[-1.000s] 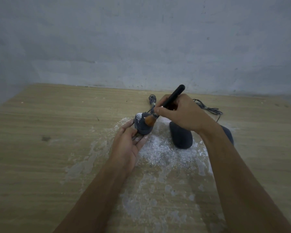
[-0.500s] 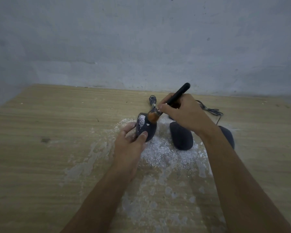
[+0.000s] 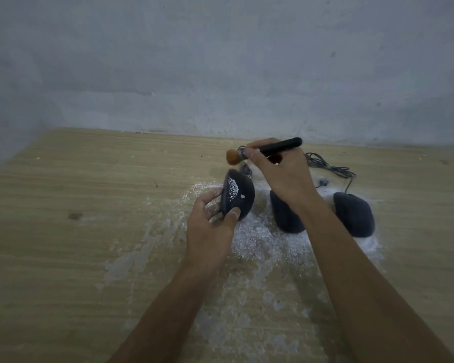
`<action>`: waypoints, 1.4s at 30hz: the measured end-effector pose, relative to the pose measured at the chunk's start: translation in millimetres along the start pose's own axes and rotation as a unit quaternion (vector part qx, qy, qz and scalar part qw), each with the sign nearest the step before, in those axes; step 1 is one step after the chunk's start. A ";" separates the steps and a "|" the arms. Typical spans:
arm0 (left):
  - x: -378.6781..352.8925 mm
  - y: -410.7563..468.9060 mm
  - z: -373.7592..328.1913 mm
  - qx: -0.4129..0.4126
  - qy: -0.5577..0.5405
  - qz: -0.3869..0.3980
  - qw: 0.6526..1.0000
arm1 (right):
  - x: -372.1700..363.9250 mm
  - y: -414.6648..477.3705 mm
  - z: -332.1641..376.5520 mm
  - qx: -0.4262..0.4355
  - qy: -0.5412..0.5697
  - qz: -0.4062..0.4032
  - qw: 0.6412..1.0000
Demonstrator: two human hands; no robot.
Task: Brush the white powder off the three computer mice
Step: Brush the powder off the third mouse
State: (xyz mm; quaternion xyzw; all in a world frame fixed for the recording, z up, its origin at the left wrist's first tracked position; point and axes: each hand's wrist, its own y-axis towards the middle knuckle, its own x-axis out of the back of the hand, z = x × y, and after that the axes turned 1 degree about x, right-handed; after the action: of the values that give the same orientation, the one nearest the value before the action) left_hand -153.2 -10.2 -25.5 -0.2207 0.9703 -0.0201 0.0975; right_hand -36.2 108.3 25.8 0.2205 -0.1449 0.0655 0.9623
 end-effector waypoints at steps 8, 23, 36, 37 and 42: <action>-0.8 1.9 1.7 0.022 -0.036 0.004 0.999 | -0.7 -0.9 -7.8 -0.043 -0.023 -0.054 0.997; 0.1 6.8 -0.8 0.031 -0.080 -0.001 0.996 | 9.9 -2.3 10.8 0.010 -0.067 0.030 0.997; -0.9 5.6 0.2 0.039 -0.100 0.003 0.994 | 12.0 -6.2 11.5 0.010 -0.033 0.086 0.996; -1.2 6.1 0.2 0.039 -0.101 0.003 0.994 | 11.1 -5.5 12.8 0.013 -0.019 0.069 0.997; 0.7 8.5 0.3 0.046 -0.120 0.000 0.992 | 17.3 -2.5 10.4 -0.019 -0.028 0.089 0.995</action>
State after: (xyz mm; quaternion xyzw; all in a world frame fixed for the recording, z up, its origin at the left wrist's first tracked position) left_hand -157.4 -2.8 -26.6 -0.2167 0.9496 -0.0380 0.2235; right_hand -21.9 102.5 39.1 0.1902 -0.1917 0.1420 0.9523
